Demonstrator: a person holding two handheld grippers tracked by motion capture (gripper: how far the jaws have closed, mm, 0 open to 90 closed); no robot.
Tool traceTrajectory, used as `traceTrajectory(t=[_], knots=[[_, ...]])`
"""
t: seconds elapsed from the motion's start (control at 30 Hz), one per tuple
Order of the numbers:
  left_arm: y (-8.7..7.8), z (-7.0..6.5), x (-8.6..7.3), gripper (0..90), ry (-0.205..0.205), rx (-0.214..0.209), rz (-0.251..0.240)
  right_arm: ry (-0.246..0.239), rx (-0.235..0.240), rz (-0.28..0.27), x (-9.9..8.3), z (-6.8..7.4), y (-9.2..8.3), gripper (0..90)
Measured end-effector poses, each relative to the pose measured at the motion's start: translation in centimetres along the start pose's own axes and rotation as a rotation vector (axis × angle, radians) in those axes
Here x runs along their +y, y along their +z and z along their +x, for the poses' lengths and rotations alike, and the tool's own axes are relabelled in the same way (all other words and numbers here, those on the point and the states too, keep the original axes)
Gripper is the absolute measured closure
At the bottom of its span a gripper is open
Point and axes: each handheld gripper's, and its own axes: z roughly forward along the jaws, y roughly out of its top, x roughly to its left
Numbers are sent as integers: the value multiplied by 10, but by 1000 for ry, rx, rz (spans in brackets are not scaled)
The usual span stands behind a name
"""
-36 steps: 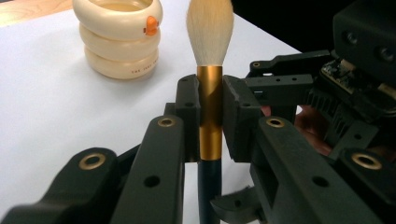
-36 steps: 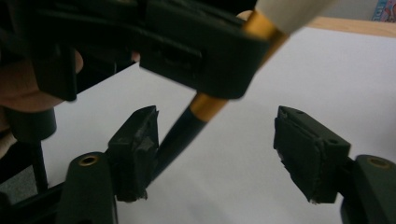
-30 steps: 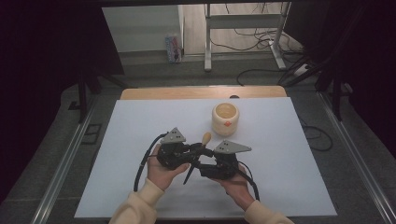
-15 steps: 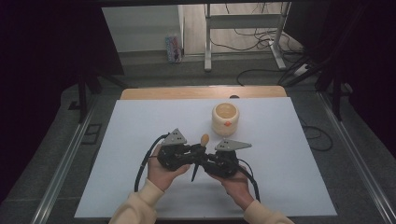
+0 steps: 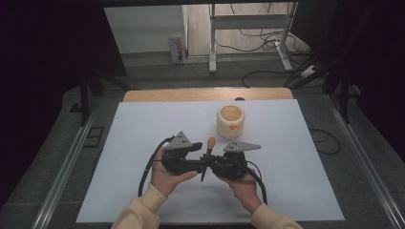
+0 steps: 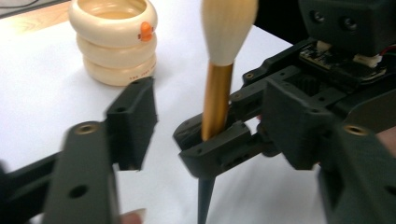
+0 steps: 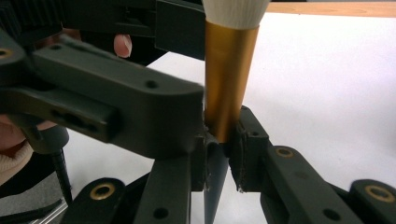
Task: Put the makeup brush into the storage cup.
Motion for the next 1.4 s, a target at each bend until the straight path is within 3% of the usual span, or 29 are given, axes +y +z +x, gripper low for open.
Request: traceTrajectory(t=[0.33,0.7,1.2,1.4], knots=[[-10,4,1,242,-30,5,-31,-17,-16,-7,2,-2,-3,777],[-29,10,4,233,-40,45,-72,-55,-59,-1,3,-6,-7,777],[-35,20,-12,226,-39,112,-48,-72,-93,-17,6,-12,-14,777],[-35,23,-18,224,-37,120,-29,-66,-95,-26,7,-14,-16,777]])
